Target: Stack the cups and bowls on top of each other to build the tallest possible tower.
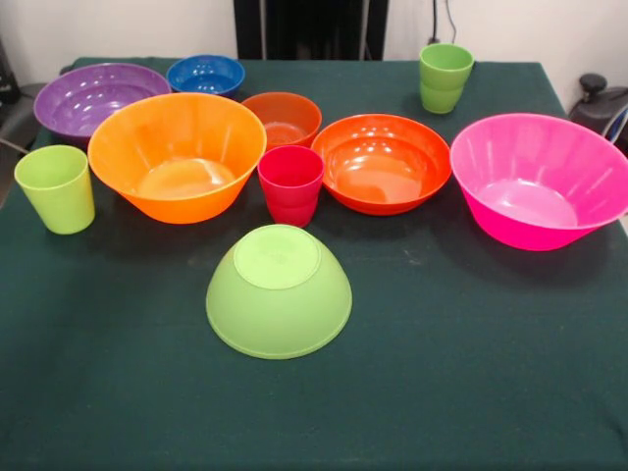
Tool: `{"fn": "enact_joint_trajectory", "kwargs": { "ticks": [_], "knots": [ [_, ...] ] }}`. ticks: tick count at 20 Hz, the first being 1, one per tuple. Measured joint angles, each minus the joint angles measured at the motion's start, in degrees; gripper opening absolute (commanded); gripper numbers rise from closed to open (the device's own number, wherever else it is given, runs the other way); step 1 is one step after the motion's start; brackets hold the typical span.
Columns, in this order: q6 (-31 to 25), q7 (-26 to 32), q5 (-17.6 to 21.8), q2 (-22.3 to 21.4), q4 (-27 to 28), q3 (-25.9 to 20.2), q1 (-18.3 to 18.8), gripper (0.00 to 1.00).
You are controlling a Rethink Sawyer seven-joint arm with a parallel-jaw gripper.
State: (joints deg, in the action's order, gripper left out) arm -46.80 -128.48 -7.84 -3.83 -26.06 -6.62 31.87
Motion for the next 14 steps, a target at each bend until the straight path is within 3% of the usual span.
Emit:
{"fn": "enact_joint_trajectory", "kwargs": {
  "ticks": [14],
  "knots": [
    [-14.8,0.0,2.5,3.6,12.9,8.4,-0.3,1.0]
  ]
}}
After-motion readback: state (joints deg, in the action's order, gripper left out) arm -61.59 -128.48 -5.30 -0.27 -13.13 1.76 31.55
